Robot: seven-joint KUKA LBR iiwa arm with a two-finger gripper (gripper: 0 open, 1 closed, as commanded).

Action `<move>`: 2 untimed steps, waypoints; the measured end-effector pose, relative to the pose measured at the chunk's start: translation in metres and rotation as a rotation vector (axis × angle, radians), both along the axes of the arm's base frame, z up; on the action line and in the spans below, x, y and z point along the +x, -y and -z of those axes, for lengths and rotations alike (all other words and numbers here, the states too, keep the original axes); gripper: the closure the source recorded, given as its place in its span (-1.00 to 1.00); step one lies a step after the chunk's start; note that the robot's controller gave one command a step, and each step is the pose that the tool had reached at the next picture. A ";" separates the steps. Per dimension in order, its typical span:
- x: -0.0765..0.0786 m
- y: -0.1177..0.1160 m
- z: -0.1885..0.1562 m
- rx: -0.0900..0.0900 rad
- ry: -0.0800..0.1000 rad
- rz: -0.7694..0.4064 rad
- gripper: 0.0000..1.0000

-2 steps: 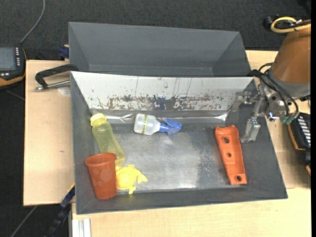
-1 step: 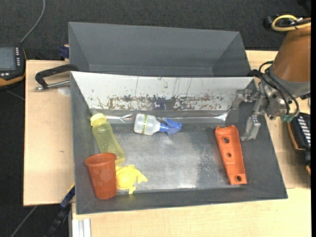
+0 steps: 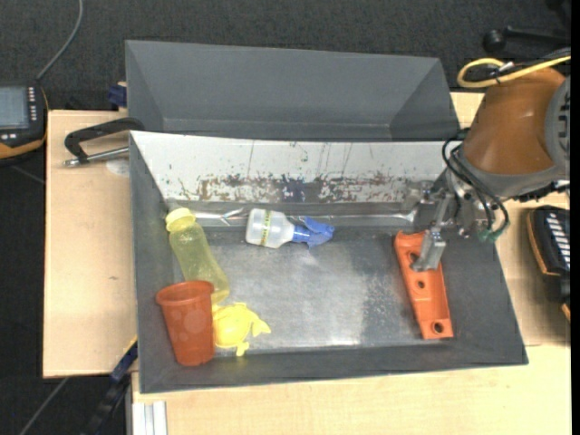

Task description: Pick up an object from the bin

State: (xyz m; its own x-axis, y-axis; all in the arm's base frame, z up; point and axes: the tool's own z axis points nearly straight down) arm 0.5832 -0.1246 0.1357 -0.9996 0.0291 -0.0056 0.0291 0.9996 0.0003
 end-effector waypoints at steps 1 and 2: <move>0.007 -0.015 0.026 0.002 -0.007 -0.009 -1.00; -0.019 -0.045 0.046 0.000 0.006 0.000 -1.00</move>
Offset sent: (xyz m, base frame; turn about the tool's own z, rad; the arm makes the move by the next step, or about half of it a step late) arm -0.0375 0.0603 -0.0655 0.0057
